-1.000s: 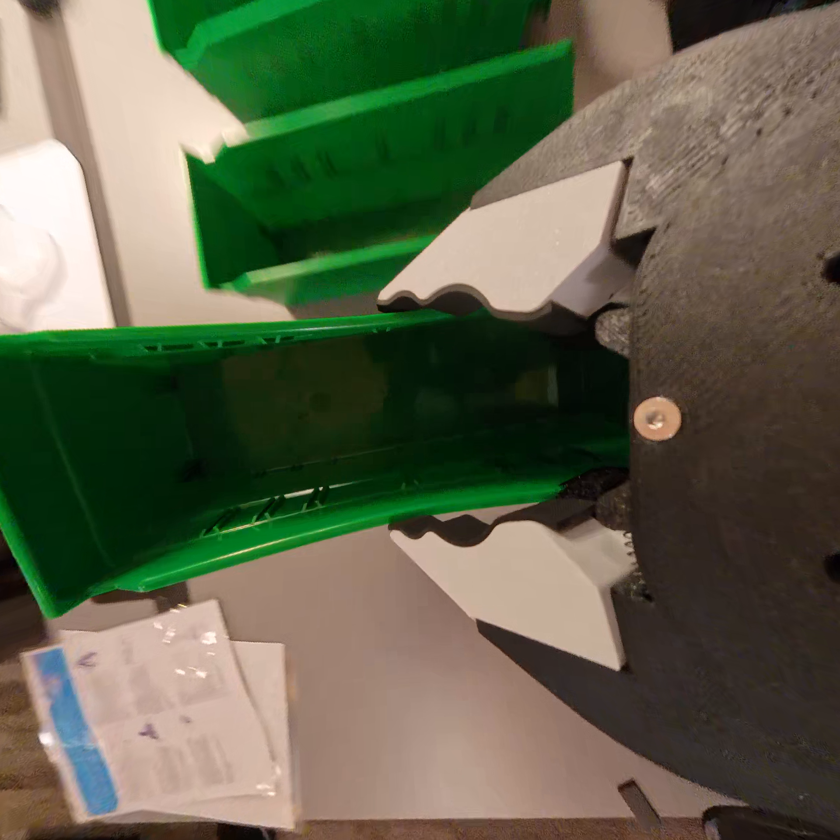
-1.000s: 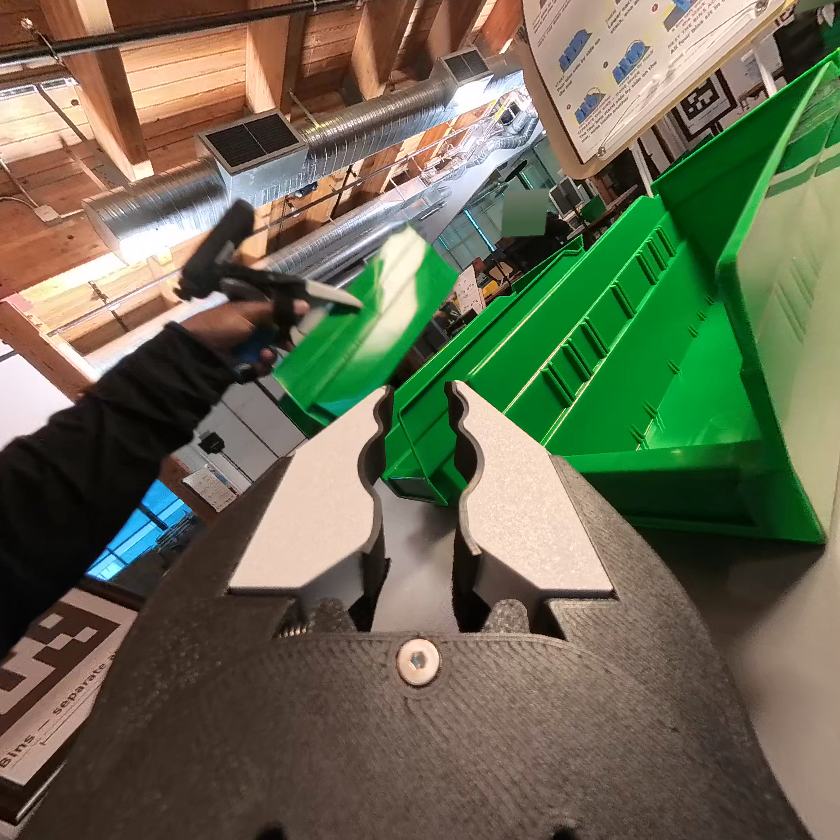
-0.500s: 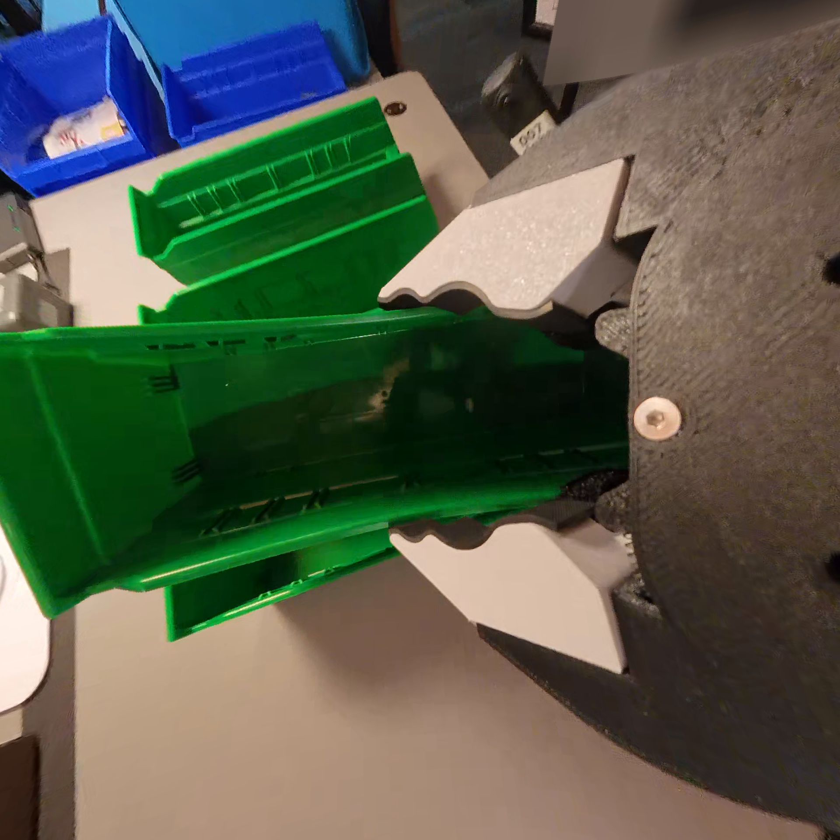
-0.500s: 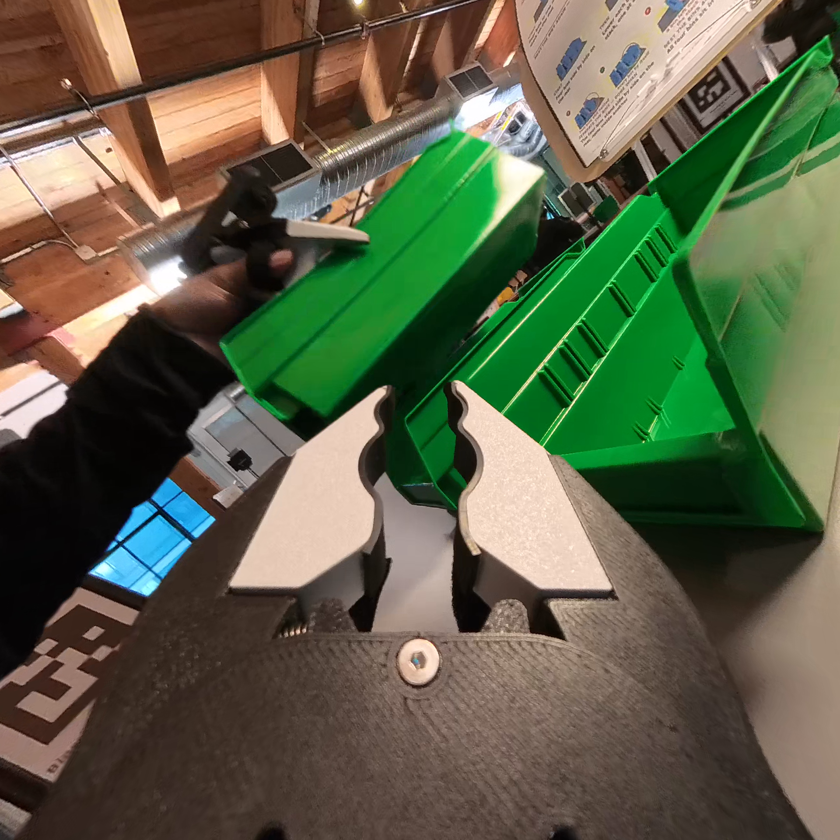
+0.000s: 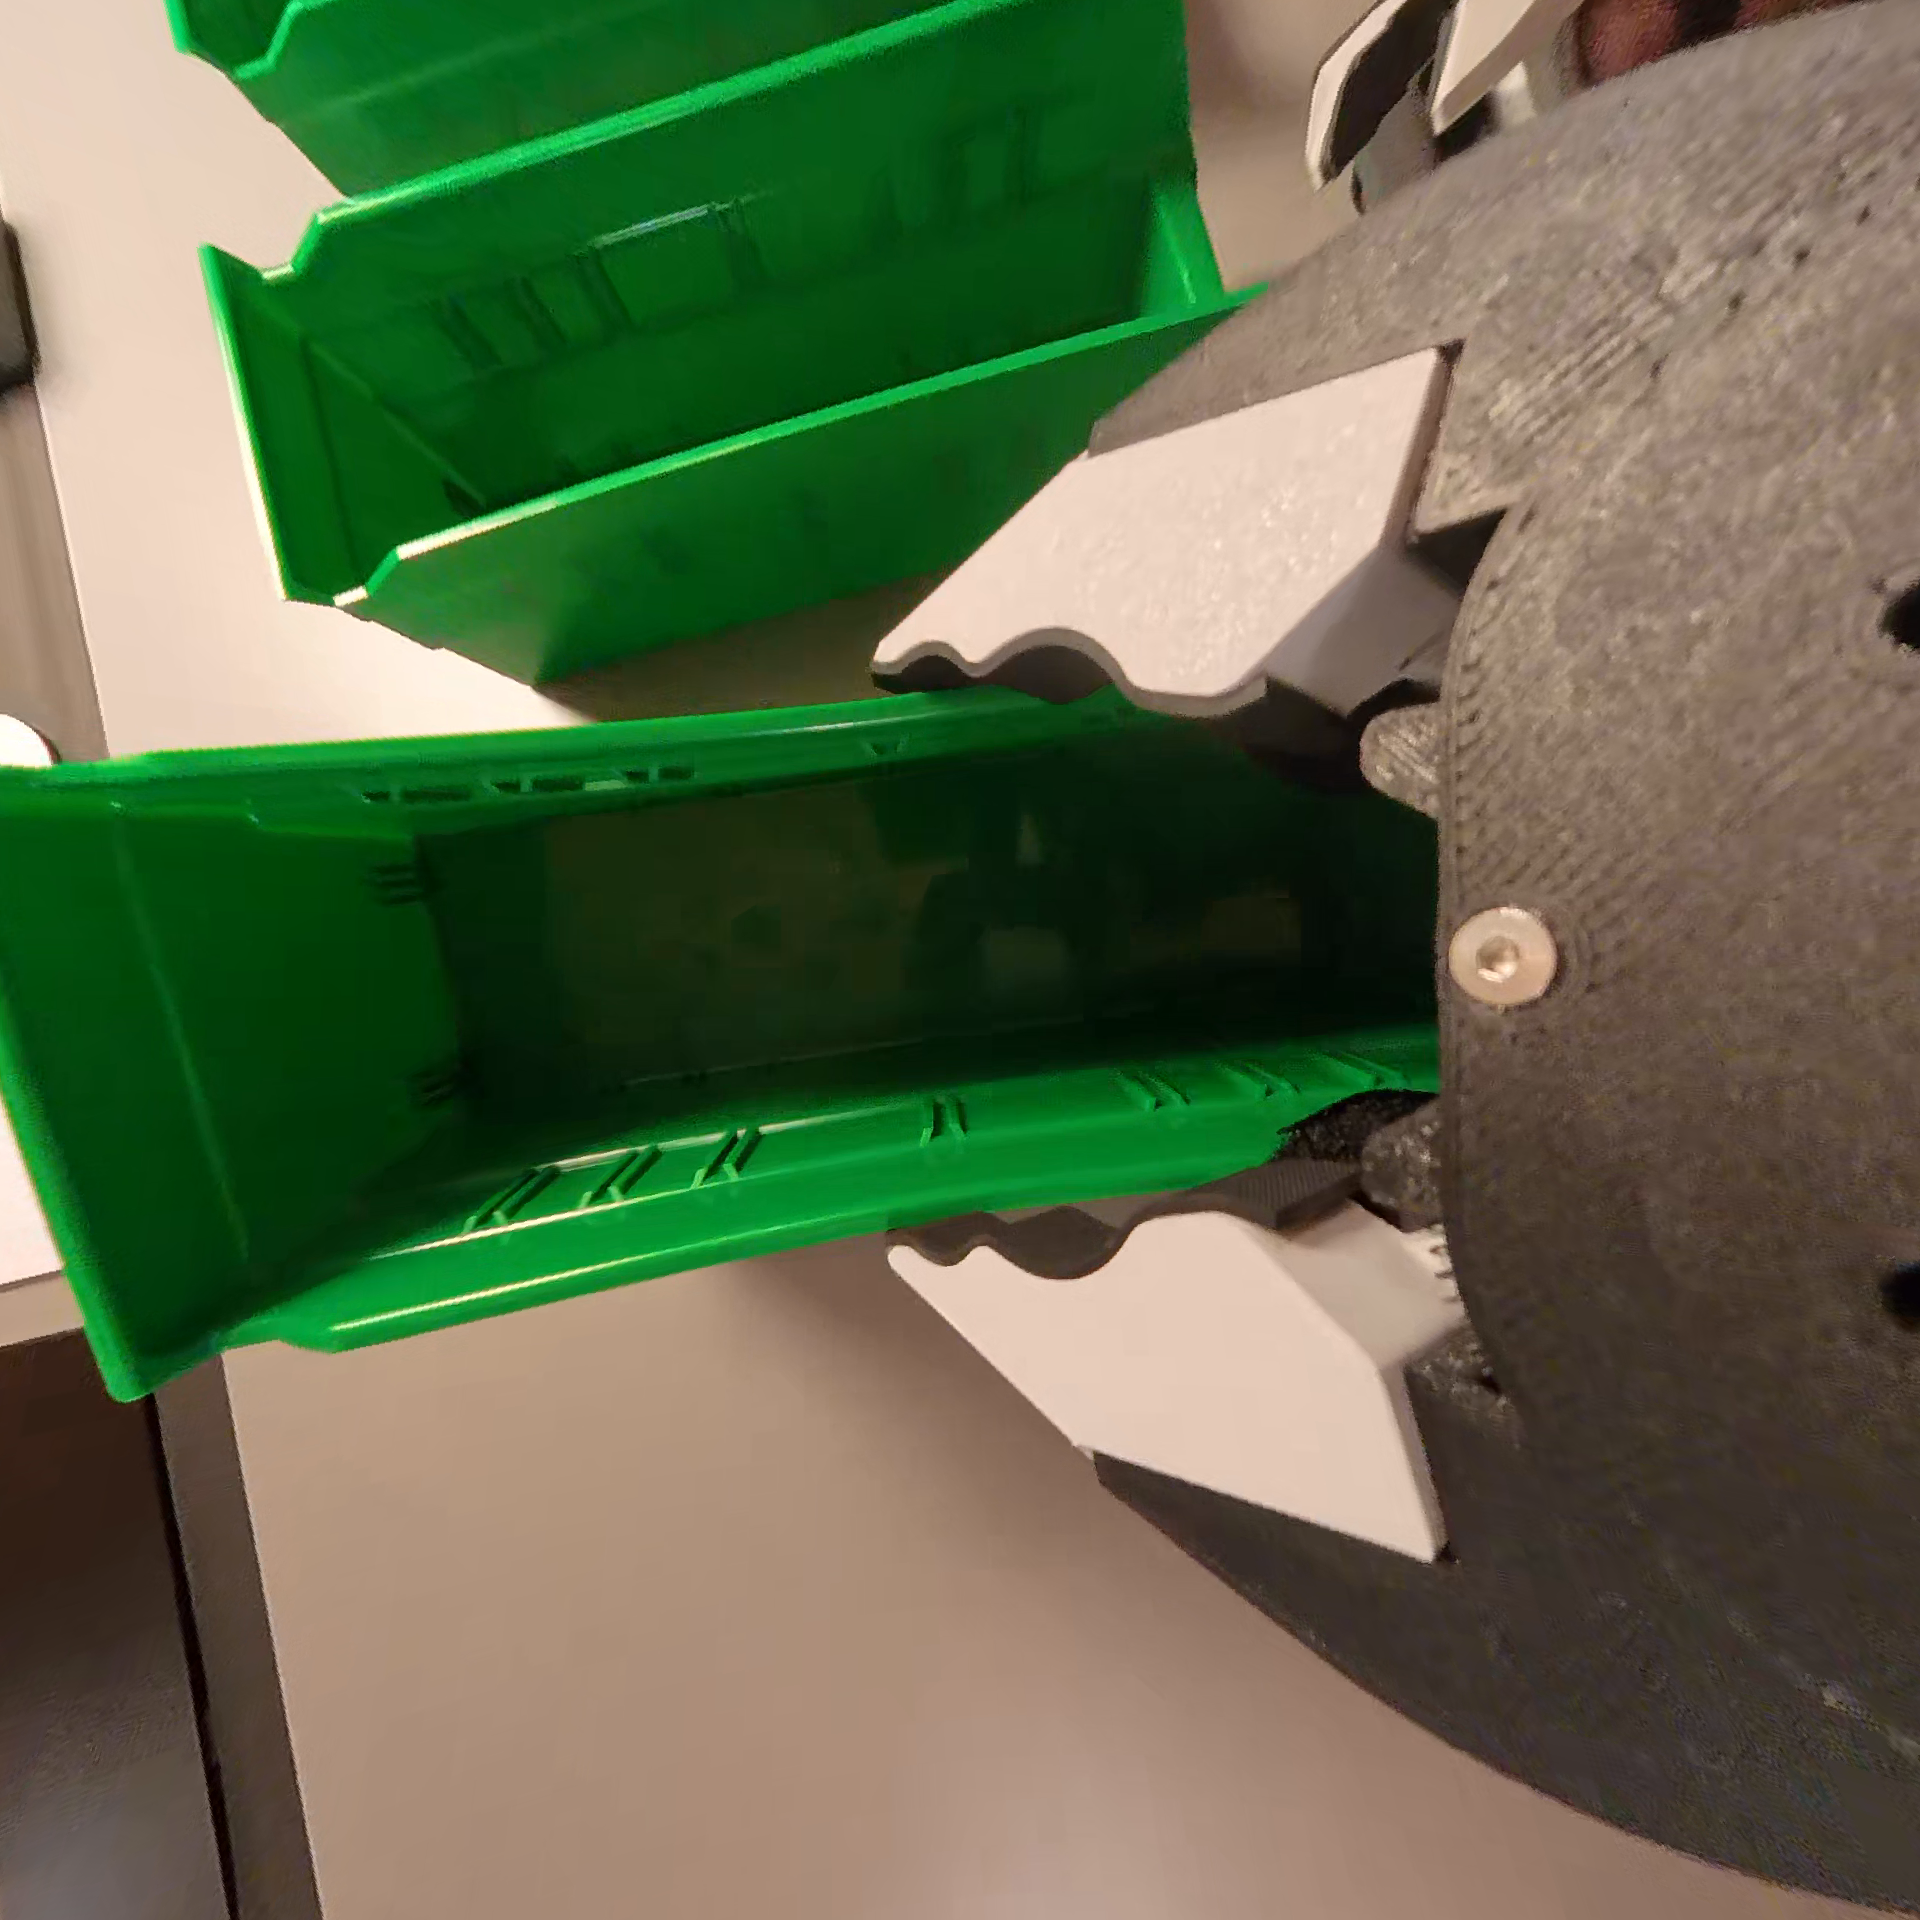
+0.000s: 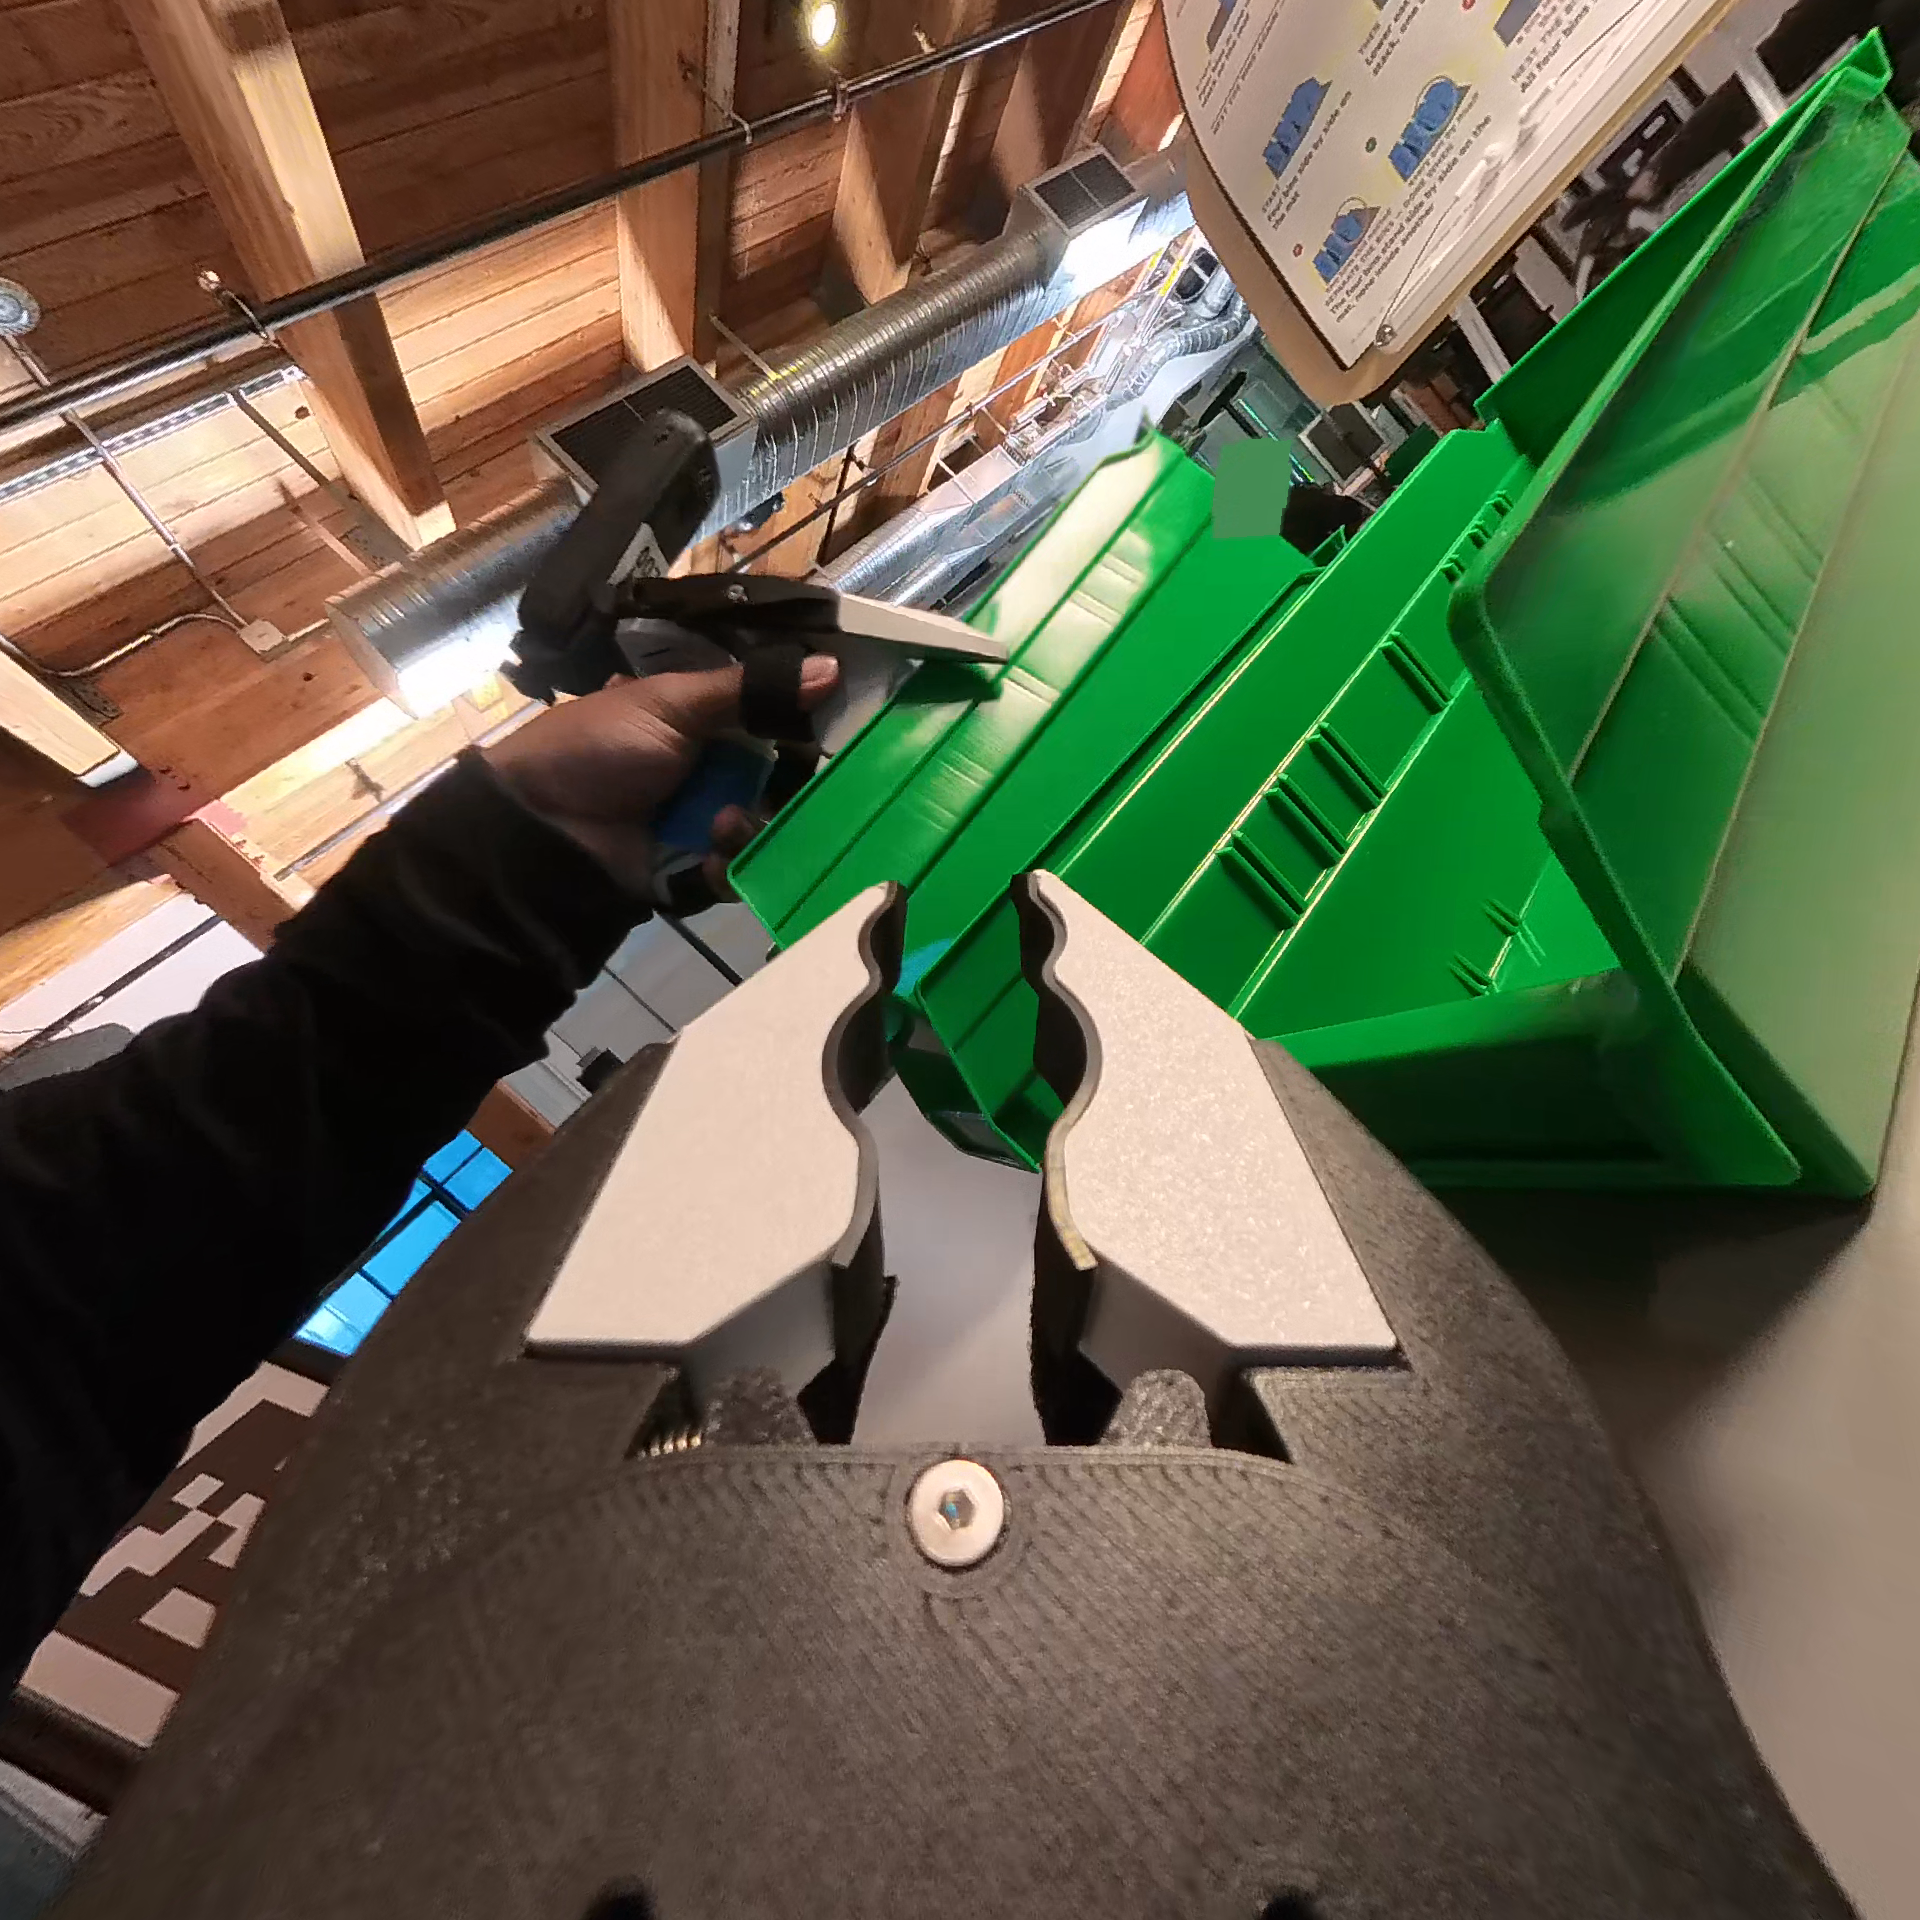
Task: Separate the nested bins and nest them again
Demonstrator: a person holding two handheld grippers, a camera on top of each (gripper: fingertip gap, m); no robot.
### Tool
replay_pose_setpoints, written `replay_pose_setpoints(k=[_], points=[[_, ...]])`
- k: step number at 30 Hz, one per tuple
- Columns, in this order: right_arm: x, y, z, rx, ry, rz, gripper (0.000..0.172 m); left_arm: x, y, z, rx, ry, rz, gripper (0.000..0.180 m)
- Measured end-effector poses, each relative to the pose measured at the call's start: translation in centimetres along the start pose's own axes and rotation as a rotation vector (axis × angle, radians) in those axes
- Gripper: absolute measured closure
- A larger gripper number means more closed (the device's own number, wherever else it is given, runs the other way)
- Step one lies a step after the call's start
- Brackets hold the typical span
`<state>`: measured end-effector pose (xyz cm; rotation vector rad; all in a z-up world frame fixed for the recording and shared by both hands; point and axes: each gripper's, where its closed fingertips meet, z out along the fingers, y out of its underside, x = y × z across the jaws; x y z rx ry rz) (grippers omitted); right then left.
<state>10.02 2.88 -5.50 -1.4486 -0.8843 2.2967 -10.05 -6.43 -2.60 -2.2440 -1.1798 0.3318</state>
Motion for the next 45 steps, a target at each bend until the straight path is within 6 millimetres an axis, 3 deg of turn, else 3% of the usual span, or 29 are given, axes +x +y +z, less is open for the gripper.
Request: replay_pose_setpoints(k=[11,23,29,32,39,45], points=[[0.0,0.1,0.0,-0.002,-0.002,0.008,0.151,0.1,0.2,2.2,0.007,-0.125,0.076,0.076],[0.0,0.0,-0.1,-0.004,-0.008,0.020,0.151,0.6,0.8,3.7,0.005,-0.117,0.073,0.063],[0.0,0.1,0.0,-0.005,-0.008,0.014,0.151,3.2,-1.6,0.1,0.185,0.073,0.013,0.059],[0.0,0.2,0.0,-0.008,-0.006,0.004,0.151,3.4,-1.4,-2.3,0.267,0.148,0.009,0.060],[-0.2,0.4,0.1,-0.015,0.005,-0.034,0.150,1.4,2.9,-5.3,0.456,0.326,-0.005,0.062],[-0.5,1.0,0.3,-0.035,0.029,-0.128,0.150,-2.1,6.1,-6.0,0.690,0.400,-0.141,0.063]])
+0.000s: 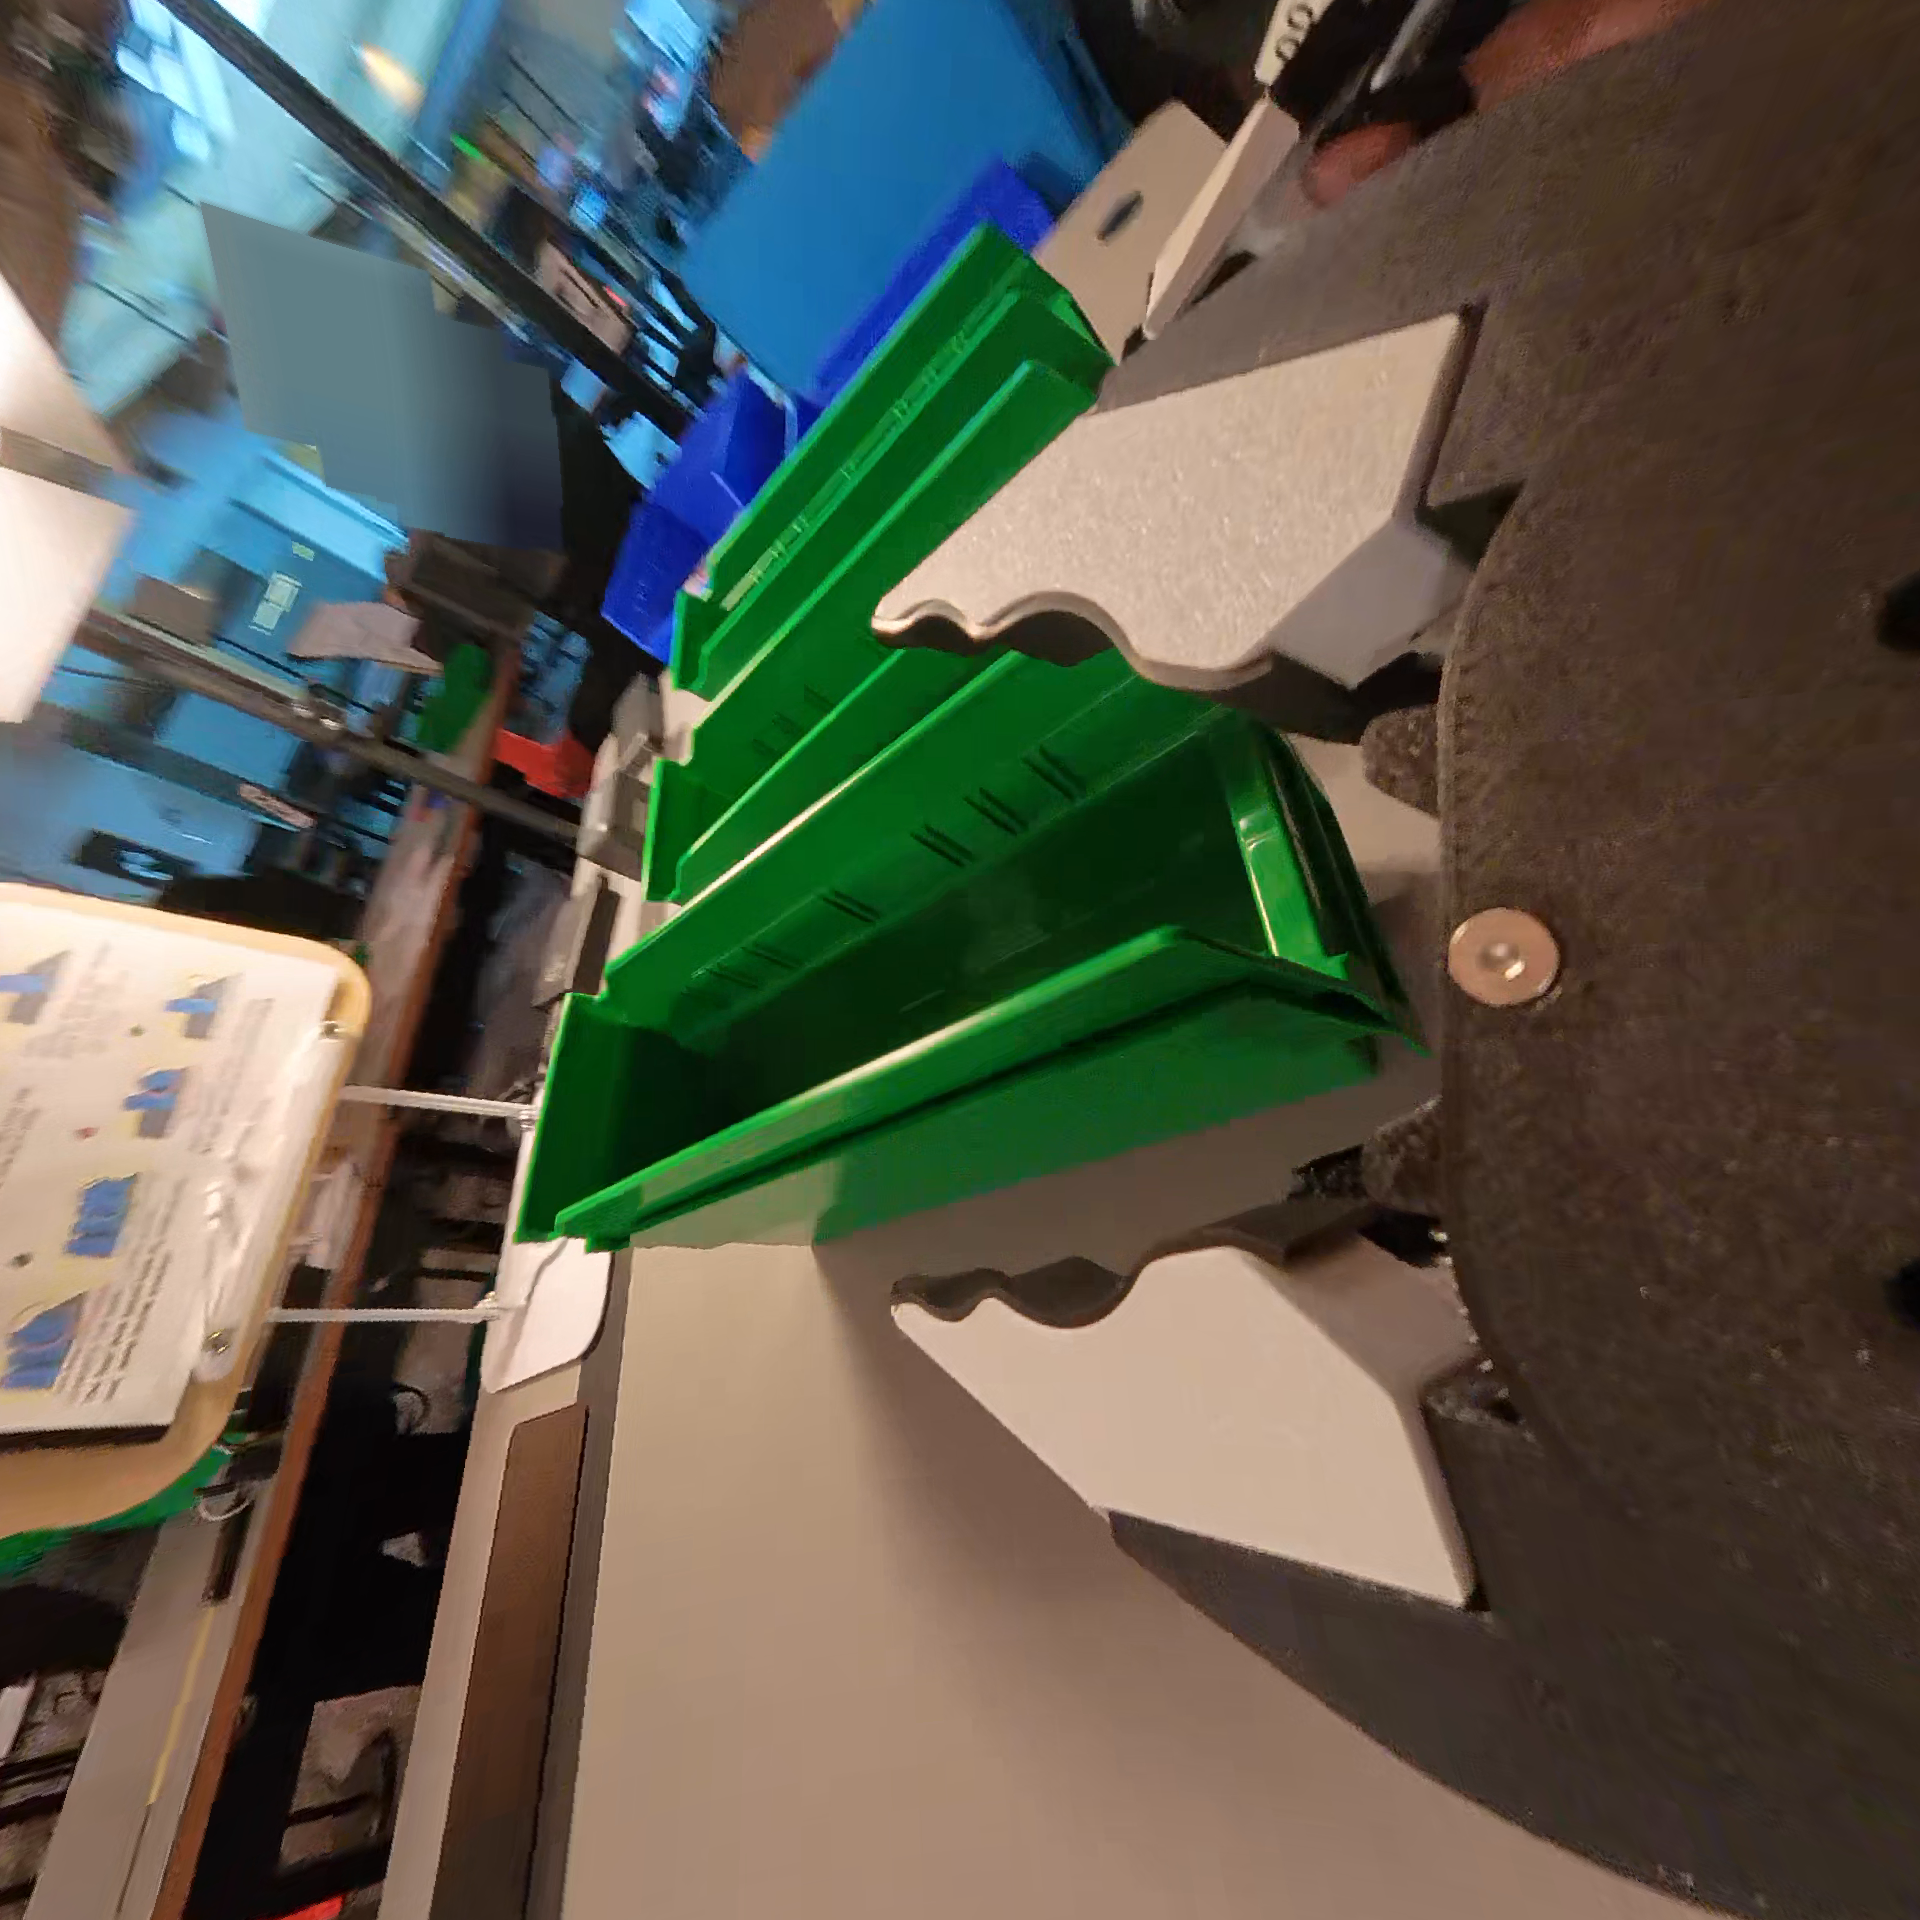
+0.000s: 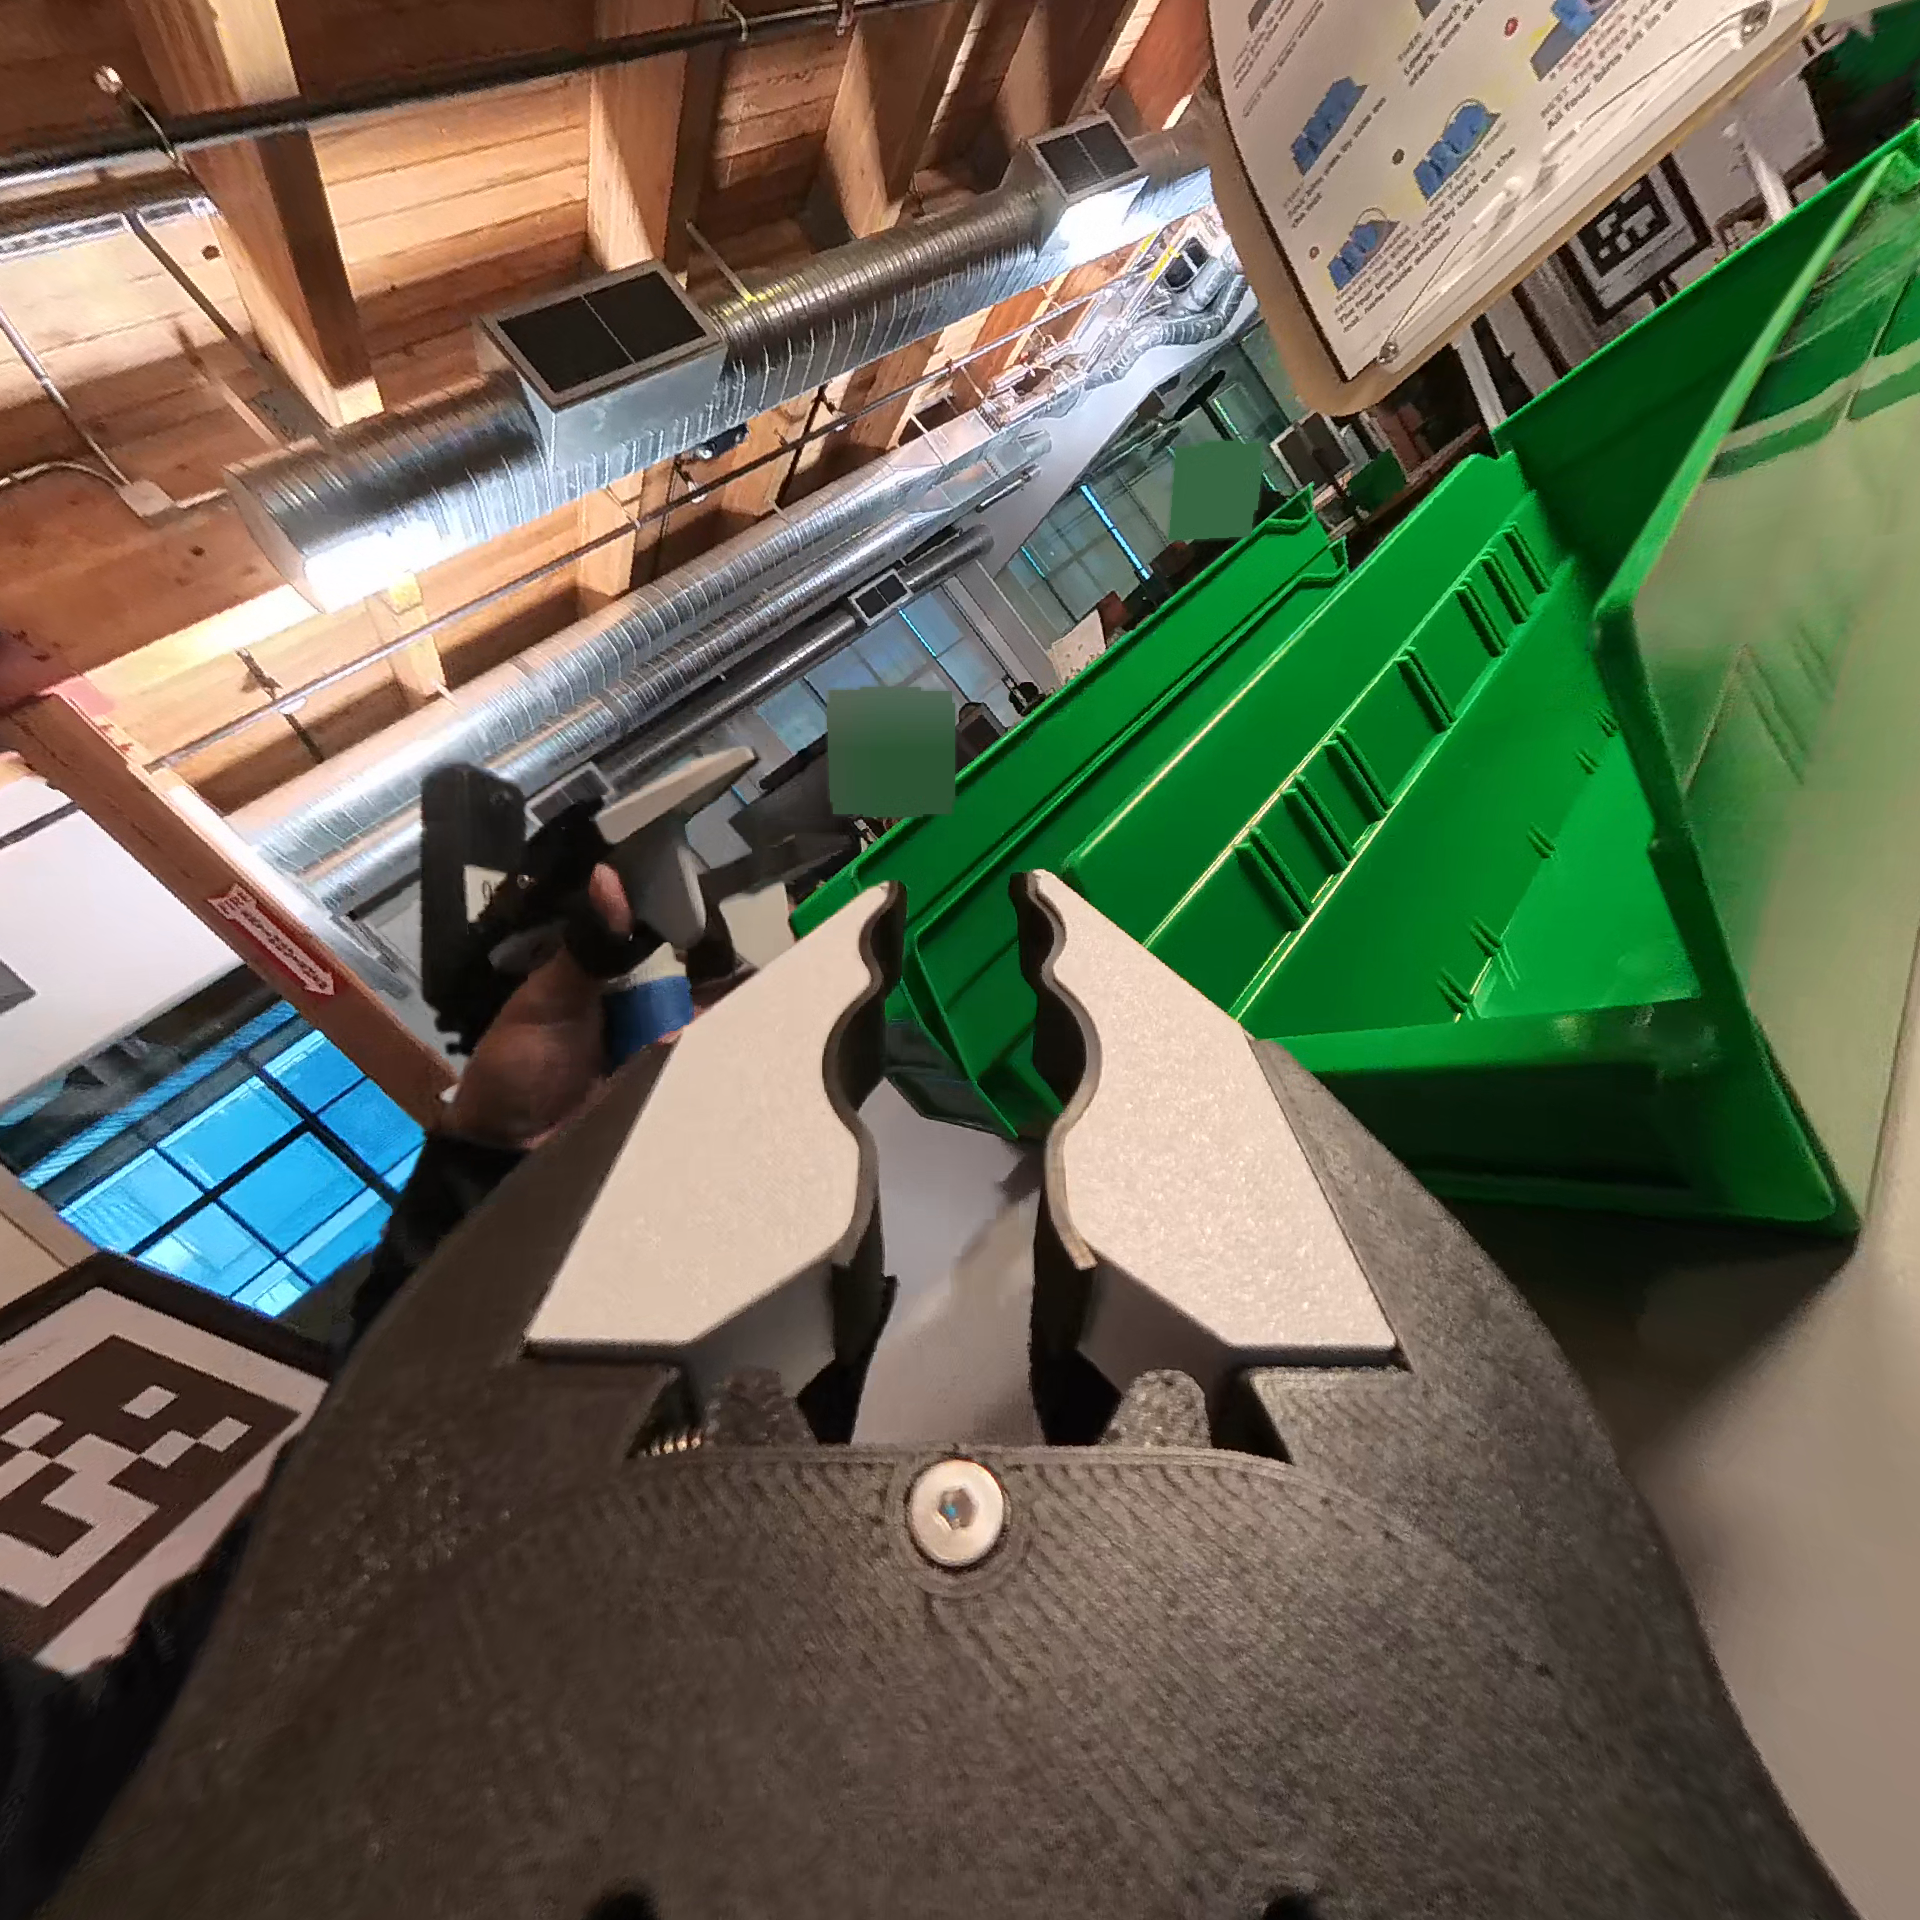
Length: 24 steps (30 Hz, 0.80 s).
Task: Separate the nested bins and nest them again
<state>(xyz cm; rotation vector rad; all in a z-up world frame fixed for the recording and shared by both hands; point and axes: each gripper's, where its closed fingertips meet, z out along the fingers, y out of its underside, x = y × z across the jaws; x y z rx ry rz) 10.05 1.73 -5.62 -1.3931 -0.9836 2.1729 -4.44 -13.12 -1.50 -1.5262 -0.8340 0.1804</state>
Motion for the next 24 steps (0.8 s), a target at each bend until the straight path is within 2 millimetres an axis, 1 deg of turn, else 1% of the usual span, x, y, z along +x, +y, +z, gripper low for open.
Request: replay_pose_setpoints(k=[3,5,10,13,14,16,19,20,22,24], points=[[-0.1,0.1,0.0,-0.004,0.003,-0.023,0.149,-1.3,0.6,-0.8,0.072,0.033,-0.055,0.065],[-0.2,0.2,0.1,-0.010,0.006,-0.043,0.149,-2.5,1.2,-1.3,0.096,0.029,-0.054,0.065],[-0.6,0.8,0.5,-0.031,0.036,-0.130,0.147,-4.6,1.6,-3.0,0.191,0.045,-0.030,0.067],[-0.7,1.1,0.6,-0.032,0.070,-0.200,0.145,-5.9,2.6,-3.5,0.194,0.033,-0.012,0.068],[-0.7,1.0,0.6,-0.022,0.083,-0.212,0.143,-6.2,3.0,-3.5,0.195,0.034,-0.021,0.069],[-0.5,0.7,0.4,-0.002,0.111,-0.214,0.140,-6.1,3.3,-3.4,0.200,0.066,-0.034,0.070],[-0.4,-0.2,0.2,-0.007,0.135,-0.189,0.129,-5.8,3.5,-3.1,0.199,0.088,-0.013,0.071],[-0.5,-0.9,0.2,-0.013,0.150,-0.203,0.122,-5.7,3.6,-2.9,0.197,0.094,-0.003,0.071],[-1.3,-2.7,0.2,-0.018,0.159,-0.254,0.115,-5.4,3.6,-2.9,0.202,0.108,0.001,0.072],[-1.7,-4.4,0.2,-0.042,0.193,-0.313,0.103,-5.3,3.5,-2.8,0.205,0.111,-0.007,0.074]])
